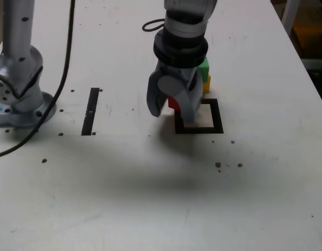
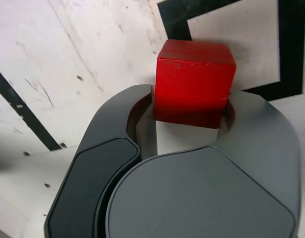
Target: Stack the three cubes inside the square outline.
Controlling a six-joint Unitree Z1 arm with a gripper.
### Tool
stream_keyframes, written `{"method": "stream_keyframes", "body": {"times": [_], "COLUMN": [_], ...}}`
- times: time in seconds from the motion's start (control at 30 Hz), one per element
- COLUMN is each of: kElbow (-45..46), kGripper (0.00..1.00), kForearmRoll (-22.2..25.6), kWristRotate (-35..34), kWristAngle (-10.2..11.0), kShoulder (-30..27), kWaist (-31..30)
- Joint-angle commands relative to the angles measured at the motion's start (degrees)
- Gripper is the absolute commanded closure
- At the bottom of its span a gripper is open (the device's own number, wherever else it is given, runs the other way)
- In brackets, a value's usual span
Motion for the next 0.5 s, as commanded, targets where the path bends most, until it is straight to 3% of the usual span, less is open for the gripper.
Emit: {"method": "stream_keyframes", "body": {"times": [0.0, 0.3, 0.47], "kElbow": [-0.85, -5.77, -8.3], "kGripper": [0.62, 0.62, 0.62], "kForearmRoll": [0.09, -1.92, -2.08], "kWristRotate": [-1.44, -7.2, -9.84], "kWristAngle": [-0.46, -2.13, -1.4], "kShoulder": [-0.22, 4.12, 7.02], "kWaist": [-0.7, -2.82, -2.81]}}
